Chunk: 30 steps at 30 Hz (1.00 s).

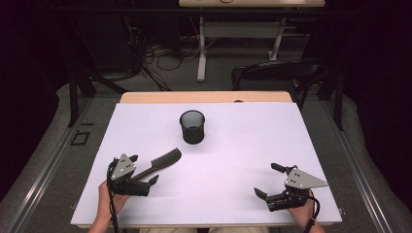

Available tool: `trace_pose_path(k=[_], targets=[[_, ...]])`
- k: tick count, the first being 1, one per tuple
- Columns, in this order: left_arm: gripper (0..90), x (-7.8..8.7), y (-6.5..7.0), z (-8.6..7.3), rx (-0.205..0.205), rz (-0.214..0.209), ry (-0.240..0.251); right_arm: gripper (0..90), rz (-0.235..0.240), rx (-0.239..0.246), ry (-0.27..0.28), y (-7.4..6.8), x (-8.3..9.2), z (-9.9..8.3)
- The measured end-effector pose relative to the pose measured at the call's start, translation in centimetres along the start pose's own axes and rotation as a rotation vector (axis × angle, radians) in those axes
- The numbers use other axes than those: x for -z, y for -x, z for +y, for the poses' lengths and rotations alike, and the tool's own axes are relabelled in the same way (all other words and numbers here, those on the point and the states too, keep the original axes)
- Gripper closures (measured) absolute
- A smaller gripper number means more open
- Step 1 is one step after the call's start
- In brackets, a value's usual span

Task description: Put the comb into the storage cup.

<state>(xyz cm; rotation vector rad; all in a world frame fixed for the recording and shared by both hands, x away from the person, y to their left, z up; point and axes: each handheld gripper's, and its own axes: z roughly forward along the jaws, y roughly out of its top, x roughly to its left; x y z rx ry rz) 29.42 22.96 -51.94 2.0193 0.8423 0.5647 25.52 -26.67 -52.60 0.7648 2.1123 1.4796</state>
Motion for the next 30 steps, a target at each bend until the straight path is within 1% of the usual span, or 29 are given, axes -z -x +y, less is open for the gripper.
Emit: trace_pose_path(k=[8,12,13,16,17,21,22,24,26,27,30], targets=[[0.0,-0.2,-0.3,0.6,-0.002,-0.009,-0.021,0.0,0.003,-0.003,-0.003,0.0,0.0,0.0],[0.0,-0.3,-0.5,1.2,-0.005,-0.011,-0.043,0.0,0.005,-0.006,-0.001,0.0,-0.1,0.0],[0.0,-0.3,-0.5,1.3,-0.011,-0.015,-0.046,0.0,0.005,-0.005,-0.002,0.0,-0.1,0.0],[0.1,-0.4,-0.6,1.3,-0.01,-0.017,-0.055,0.0,0.007,-0.009,-0.007,0.1,-0.1,-0.1],[0.1,-0.4,-0.7,1.4,-0.014,-0.019,-0.07,0.0,0.007,-0.009,-0.008,0.1,-0.1,-0.1],[0.1,-0.4,-0.9,1.5,-0.018,-0.023,-0.081,0.0,0.009,-0.011,-0.01,0.1,-0.2,-0.1],[0.1,-0.4,-1.0,1.5,-0.011,-0.019,-0.082,0.0,0.007,-0.011,-0.015,0.1,-0.2,-0.1],[0.1,-0.4,-1.1,1.5,-0.01,-0.021,-0.085,0.0,0.01,-0.011,-0.012,0.1,-0.2,-0.1],[0.1,-0.4,-1.2,1.6,-0.012,-0.024,-0.092,0.0,0.009,-0.011,-0.013,0.1,-0.2,-0.1],[0.1,-0.4,-1.3,1.7,-0.019,-0.029,-0.102,0.0,0.01,-0.011,-0.017,0.1,-0.2,-0.1],[0.1,-0.4,-1.4,1.6,-0.017,-0.028,-0.107,0.0,0.012,-0.01,-0.022,0.1,-0.4,-0.1]])
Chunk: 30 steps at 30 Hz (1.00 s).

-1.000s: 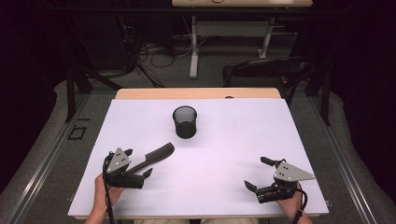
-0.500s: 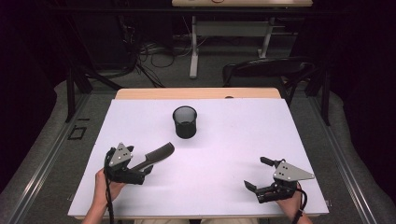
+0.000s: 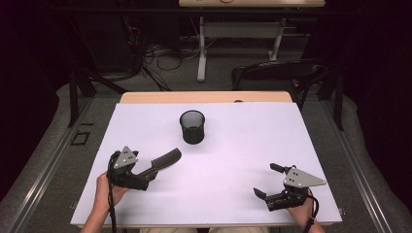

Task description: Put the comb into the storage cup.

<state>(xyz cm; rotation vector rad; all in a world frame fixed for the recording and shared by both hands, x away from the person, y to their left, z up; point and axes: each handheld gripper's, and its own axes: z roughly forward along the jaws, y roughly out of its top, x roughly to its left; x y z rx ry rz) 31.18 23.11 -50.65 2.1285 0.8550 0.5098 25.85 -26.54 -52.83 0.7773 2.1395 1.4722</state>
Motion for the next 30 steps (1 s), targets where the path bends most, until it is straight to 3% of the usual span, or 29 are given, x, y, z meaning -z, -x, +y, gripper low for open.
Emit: trace_pose_path(k=[16,30], targets=[[0.0,-0.5,-0.8,1.4,-0.031,-0.031,-0.115,0.0,0.003,-0.002,-0.01,0.0,-0.1,0.0],[0.0,-1.1,-1.1,2.8,-0.092,-0.031,-0.24,0.0,0.01,-0.006,-0.01,0.1,-0.1,0.0]])
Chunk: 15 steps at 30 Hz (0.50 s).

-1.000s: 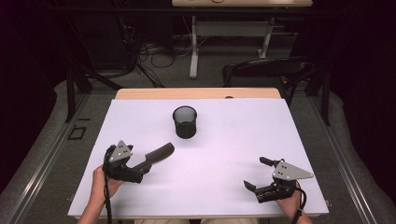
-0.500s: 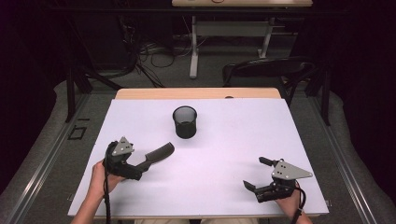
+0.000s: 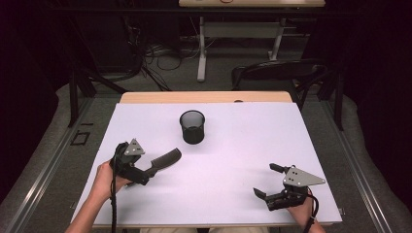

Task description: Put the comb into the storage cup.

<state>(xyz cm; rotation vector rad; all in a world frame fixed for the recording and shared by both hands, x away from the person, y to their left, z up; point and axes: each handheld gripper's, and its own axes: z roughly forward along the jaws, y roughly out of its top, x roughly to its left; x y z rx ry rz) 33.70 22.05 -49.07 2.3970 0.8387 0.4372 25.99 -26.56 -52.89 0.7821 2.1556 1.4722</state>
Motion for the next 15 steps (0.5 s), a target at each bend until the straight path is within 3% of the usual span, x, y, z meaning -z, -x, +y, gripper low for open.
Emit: trace_pose_path(k=[15], targets=[[0.0,-0.98,-0.42,-0.09,-0.018,-0.017,-0.119,0.0,0.008,-0.004,-0.014,-0.07,-0.13,-0.07]])
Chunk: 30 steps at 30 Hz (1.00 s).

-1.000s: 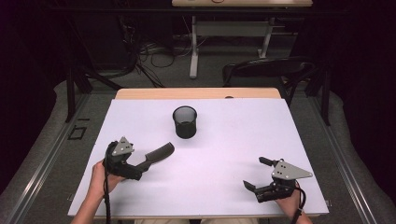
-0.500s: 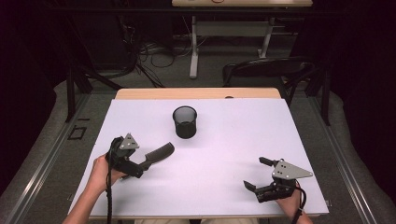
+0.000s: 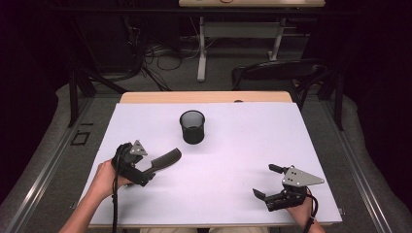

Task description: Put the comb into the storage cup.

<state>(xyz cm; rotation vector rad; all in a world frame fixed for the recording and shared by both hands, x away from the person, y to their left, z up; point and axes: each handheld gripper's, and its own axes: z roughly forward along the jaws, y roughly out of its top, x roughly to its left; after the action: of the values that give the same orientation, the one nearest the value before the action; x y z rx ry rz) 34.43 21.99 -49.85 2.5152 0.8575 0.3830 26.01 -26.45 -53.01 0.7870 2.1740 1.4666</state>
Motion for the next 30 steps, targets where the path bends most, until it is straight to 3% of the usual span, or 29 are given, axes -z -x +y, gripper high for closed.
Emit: trace_pose_path(k=[5,15,20,23,30], targets=[[0.0,-0.4,0.1,0.3,-0.031,0.008,-0.049,0.0,-0.002,-0.007,-0.009,0.1,-0.1,-0.1],[0.5,-1.1,0.1,0.7,-0.066,0.007,-0.104,0.0,0.003,-0.007,-0.015,0.1,-0.2,-0.1],[6.4,-1.6,0.1,0.9,-0.093,0.0,-0.15,0.0,0.0,-0.012,-0.02,0.2,-0.2,-0.2],[16.3,-1.7,0.0,1.1,-0.103,0.001,-0.163,0.0,0.0,-0.013,-0.02,0.3,-0.3,-0.2],[27.1,-2.0,0.0,1.6,-0.122,-0.007,-0.214,0.0,0.005,-0.016,-0.026,0.3,-0.3,-0.2]])
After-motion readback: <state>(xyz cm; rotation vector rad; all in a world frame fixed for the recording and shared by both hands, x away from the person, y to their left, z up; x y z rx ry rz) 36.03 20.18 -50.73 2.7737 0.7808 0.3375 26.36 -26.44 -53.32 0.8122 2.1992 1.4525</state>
